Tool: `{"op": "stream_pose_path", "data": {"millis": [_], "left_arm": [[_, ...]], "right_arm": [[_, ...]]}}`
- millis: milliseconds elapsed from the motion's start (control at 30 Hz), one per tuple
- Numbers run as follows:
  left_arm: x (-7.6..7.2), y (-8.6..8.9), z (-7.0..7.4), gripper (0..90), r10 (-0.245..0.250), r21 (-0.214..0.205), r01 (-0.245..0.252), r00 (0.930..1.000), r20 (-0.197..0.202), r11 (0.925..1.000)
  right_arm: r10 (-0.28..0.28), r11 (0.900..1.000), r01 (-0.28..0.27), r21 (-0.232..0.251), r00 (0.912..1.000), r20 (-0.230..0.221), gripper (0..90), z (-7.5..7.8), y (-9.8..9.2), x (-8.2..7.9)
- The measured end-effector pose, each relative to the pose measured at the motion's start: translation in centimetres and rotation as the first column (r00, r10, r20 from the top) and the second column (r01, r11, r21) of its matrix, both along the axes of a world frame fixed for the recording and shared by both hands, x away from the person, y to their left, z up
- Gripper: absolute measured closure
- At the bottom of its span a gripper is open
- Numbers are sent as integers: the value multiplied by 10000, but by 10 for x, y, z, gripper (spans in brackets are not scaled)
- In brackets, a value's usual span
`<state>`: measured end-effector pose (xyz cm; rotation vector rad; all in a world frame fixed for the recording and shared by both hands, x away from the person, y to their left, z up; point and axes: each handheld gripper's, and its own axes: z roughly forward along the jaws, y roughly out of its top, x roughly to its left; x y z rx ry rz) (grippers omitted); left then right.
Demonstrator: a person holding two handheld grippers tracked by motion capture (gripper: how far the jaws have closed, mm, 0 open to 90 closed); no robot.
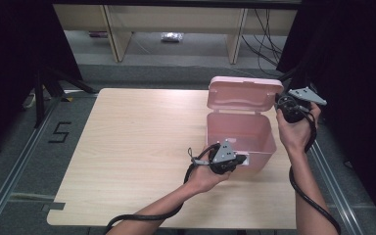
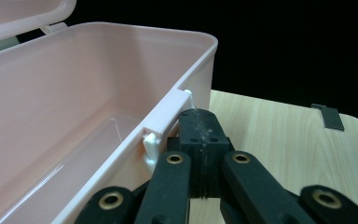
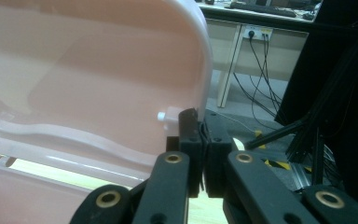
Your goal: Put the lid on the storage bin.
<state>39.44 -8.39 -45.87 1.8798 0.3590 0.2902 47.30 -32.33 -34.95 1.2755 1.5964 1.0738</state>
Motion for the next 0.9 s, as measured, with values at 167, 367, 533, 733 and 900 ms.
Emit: {"op": "stream_pose_path", "data": {"millis": [167, 367, 533, 733, 900], "left_arm": [[0, 0, 0, 897, 3, -11, -3, 10000, -24, 10000], [0, 0, 0, 897, -2, -12, 2, 10000, -26, 10000], [0, 0, 0, 897, -2, -16, 2, 10000, -26, 10000], [0, 0, 0, 897, -2, -12, 2, 10000, -28, 10000], [0, 0, 0, 897, -10, -6, 10, 10000, -12, 10000]], "right_arm": [[-28, 10000, 29, -65, 10000, 82, 895, -1, 1, -1], [-65, 9999, 67, -131, 9999, 110, 894, -1, 1, -4], [-38, 9998, 41, -183, 9999, 120, 894, -2, 1, -6], [-149, 9998, 151, -106, 9998, 166, 894, -4, 2, -10], [-68, 9998, 72, -176, 9997, 220, 893, -4, 2, -11]]}}
